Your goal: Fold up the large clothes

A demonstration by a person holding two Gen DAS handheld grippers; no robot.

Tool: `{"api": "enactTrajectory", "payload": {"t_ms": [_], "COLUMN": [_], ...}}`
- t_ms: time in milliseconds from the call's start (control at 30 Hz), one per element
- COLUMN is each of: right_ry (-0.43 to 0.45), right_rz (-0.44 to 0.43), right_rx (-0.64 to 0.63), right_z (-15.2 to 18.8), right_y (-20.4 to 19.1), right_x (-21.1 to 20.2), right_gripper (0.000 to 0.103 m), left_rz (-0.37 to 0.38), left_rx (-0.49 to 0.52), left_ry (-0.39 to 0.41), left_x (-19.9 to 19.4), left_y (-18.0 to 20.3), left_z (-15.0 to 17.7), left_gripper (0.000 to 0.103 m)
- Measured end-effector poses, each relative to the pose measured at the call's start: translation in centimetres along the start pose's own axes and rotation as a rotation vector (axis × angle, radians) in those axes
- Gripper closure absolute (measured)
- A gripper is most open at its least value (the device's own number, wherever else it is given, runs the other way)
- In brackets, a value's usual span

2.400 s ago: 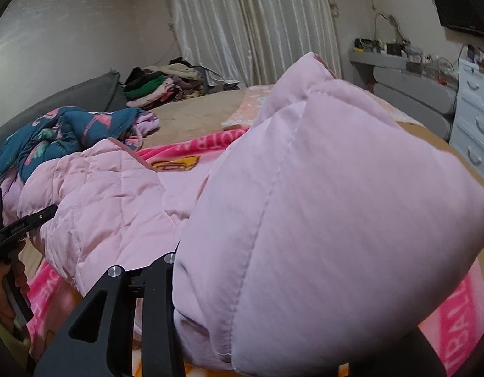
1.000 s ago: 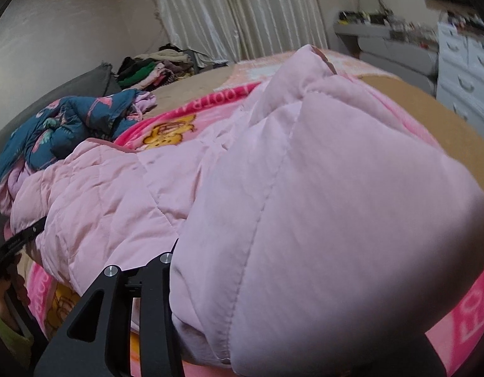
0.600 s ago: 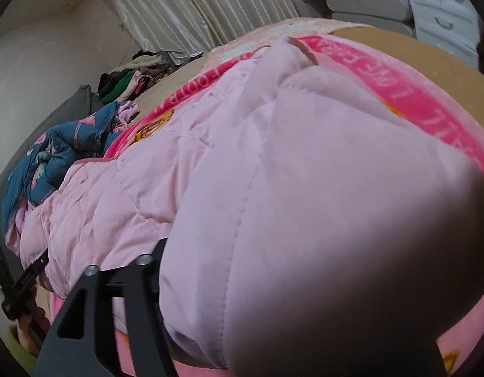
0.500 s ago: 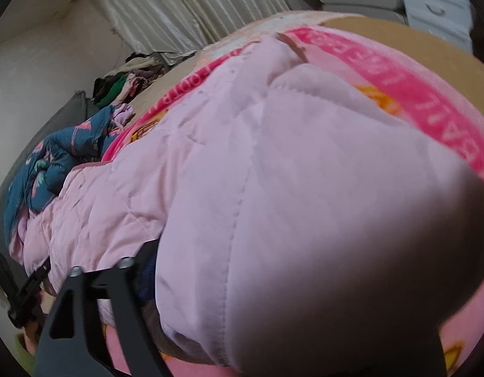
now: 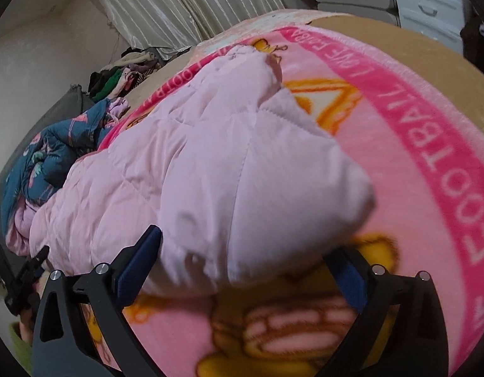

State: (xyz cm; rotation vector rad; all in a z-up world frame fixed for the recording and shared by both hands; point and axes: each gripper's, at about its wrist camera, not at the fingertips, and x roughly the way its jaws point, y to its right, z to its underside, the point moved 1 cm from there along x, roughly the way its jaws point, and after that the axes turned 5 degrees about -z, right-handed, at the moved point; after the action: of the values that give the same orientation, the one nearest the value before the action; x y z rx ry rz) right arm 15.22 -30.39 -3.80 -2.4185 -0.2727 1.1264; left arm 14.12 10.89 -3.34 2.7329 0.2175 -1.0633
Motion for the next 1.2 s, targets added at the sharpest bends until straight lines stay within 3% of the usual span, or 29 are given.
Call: {"api": "enactTrajectory", "payload": {"t_ms": [200, 367, 633, 900, 1200], "right_ry": [0.094, 0.201, 0.330, 0.322, 0.270], "right_rz": [0.069, 0.083, -0.009, -0.086, -0.090], "right_rx": [-0.101, -0.231, -0.453, -0.540, -0.550], "right_z": [0.7, 0.9, 2.2, 4.6, 8.7], "right_y": [-1.0, -3.9, -11.6, -16.1, -17.1], "right_x": [-4.1, -7.5, -11.1, -12.4, -11.3], "right_gripper": [0.004, 0.004, 0.004, 0.004, 0.004], "left_rz": [-0.005, -0.021, -0.012, 0.013, 0.058], "left_rx": [-0.040, -0.045, 0.002, 0.053, 0.113], "left_ry": [0.018, 0.103, 0.234, 0.277, 0.263], "left_x": [-2.3, -6.4, -13.2, -16.6, -17.0], "left_y": [-1.0, -1.0, 0.4, 2.9, 6.0], "left_z": [0.9, 1.4, 1.8, 2.8, 5.0], "left_gripper": [0.009, 0.009, 0.009, 0.009, 0.009]}}
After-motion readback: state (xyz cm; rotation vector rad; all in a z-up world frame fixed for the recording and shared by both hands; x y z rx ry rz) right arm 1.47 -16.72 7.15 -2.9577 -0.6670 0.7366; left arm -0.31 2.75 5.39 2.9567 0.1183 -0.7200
